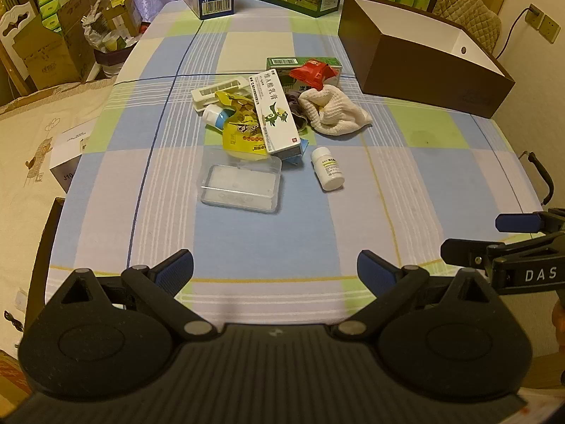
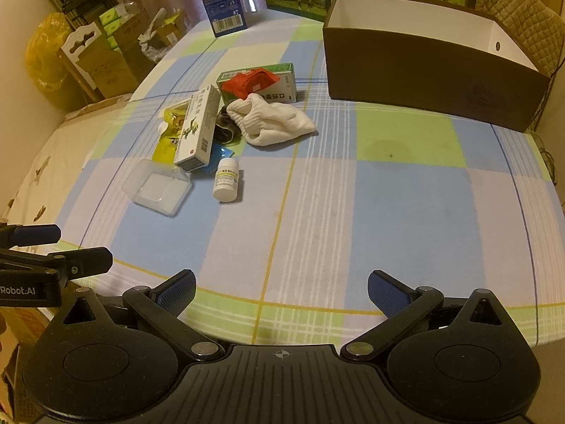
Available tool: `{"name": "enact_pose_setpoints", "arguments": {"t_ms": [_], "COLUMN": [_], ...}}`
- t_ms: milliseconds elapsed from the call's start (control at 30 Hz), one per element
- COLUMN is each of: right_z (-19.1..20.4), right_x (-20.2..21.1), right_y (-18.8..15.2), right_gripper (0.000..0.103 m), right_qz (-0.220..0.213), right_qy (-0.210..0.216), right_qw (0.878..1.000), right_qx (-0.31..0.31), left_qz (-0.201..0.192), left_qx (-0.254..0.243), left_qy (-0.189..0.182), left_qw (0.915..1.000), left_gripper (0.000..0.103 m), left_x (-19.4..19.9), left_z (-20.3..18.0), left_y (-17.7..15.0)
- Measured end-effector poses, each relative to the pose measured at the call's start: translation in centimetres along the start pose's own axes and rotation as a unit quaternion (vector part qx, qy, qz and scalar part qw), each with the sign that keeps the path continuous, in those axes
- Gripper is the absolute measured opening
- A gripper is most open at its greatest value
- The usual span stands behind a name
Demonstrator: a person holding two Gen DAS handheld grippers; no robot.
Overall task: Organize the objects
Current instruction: 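Move both tools toward the cluster of items on the table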
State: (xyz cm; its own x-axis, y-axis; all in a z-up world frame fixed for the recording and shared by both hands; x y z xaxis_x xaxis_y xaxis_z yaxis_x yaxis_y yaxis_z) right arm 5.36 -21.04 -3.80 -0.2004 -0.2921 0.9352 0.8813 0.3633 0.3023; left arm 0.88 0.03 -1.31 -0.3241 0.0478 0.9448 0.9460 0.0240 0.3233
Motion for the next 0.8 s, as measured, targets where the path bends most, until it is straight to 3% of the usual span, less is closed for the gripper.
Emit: {"name": "enact_pose_setpoints", "arguments": {"t_ms": [800], "right_z": [0.9], "right_x": [-0.7], "right_y": [1.9], "right_gripper": [0.101], "right_qz": [0.001], "right_qy": [0.003], "right_qw": [1.000], "right_qx": [0.016], "left_qz": [0.003], "left_qx": [0.012], "left_qy": [0.006], "left_qw": [0.9999], "left_gripper": [0.098], "left_x": [-0.3], "left_z": [1.5], "left_y": [1.2]}}
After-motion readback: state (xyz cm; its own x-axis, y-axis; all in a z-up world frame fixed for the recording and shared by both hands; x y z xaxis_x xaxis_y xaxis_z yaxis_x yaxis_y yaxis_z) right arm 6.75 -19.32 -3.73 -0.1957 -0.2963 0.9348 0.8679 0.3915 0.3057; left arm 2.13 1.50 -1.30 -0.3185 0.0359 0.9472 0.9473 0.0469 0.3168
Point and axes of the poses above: each gripper's, at about its wrist camera, not at the fingertips, and x roughly against the way its jaws point, z to its left, y to its top, the point moved 2 cm from there along -x, roughly the way its jaws point, and after that the axes turned 12 degrees about z, right-handed, at the moved point
